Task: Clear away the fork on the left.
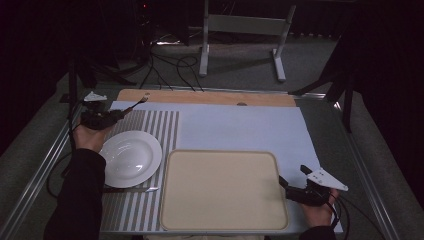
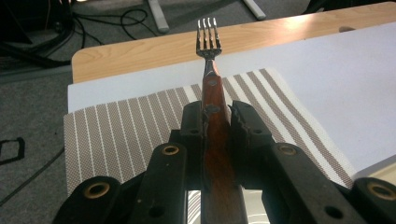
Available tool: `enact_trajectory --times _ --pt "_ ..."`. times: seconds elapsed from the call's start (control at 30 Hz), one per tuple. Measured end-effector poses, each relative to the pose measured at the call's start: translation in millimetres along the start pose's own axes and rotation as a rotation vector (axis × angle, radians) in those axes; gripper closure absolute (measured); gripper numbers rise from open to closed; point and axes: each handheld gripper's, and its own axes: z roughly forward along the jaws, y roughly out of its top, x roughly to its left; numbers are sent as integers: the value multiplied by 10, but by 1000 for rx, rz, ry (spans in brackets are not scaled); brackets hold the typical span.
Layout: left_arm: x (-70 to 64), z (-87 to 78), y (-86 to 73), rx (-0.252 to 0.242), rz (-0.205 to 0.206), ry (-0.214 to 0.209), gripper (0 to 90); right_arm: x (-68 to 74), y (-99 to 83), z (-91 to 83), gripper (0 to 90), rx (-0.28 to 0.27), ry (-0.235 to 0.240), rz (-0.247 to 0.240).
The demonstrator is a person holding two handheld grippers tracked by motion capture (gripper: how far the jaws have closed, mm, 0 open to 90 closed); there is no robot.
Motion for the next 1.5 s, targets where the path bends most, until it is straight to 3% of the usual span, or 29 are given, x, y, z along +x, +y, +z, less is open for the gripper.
enact_trajectory --times 0.4,0.7,0.97,1.5 --pt "-169 -90 21 -47 11 -26 765 4 2 0 85 1 1 1" --pt "-291 -141 3 -69 29 -16 765 4 4 -4 85 0 1 2" --pt "-359 -170 -21 -74 61 -6 765 9 5 -2 84 2 2 7" --pt "-479 -272 -98 -90 79 -12 765 6 3 0 84 1 4 2"
